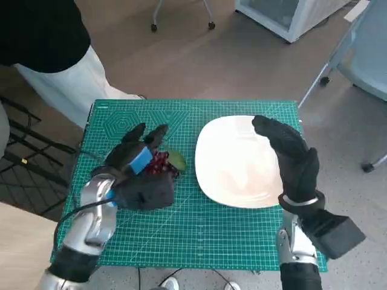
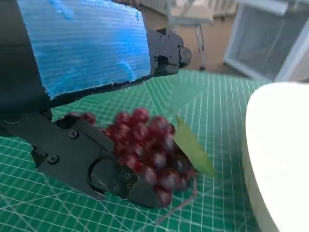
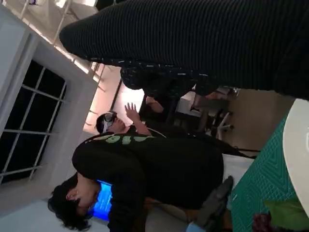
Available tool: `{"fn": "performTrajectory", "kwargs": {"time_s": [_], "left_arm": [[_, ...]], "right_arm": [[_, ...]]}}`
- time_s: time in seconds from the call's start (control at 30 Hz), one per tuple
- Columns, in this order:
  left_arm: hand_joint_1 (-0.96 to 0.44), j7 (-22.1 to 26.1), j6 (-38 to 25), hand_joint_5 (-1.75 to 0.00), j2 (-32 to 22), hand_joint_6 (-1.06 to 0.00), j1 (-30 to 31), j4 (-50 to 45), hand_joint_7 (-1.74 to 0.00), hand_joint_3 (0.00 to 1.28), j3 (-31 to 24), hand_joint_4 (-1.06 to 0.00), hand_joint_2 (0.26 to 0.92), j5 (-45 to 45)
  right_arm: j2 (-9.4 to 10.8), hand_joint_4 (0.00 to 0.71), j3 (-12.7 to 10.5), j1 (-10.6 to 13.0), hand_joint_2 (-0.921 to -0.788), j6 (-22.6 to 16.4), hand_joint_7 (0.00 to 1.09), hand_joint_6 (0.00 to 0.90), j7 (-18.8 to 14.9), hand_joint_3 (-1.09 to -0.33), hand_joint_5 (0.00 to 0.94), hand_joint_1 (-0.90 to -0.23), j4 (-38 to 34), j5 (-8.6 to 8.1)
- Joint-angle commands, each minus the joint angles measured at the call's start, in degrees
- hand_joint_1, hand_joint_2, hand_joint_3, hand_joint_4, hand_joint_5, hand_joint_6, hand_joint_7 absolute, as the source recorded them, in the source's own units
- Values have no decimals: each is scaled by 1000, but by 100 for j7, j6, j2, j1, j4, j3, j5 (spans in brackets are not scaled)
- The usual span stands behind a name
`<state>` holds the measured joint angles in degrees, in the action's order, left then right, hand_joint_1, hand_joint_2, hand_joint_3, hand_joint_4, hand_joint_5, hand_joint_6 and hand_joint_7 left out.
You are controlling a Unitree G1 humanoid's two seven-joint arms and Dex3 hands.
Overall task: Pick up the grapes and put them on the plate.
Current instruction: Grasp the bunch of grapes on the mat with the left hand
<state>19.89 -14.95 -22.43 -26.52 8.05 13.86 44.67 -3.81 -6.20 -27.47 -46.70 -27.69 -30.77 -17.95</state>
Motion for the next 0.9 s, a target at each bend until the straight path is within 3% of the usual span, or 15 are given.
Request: {"fn": "performTrajectory", "kwargs": {"time_s": [0.03, 0.9], "left_arm": [[-337, 8, 35, 1, -44, -177, -317, 443, -5, 0, 157, 1, 696, -75], [-391, -386, 204, 1, 361, -147, -1778, 3810, 0, 1, 828, 1, 700, -375]], "right_arm": [[-5, 353, -23, 43, -921, 80, 557, 20, -48, -696, 0, -724, -48, -35], [-41, 355, -75, 72, -921, -85, 562, 18, -31, -694, 1, -726, -78, 14]]}}
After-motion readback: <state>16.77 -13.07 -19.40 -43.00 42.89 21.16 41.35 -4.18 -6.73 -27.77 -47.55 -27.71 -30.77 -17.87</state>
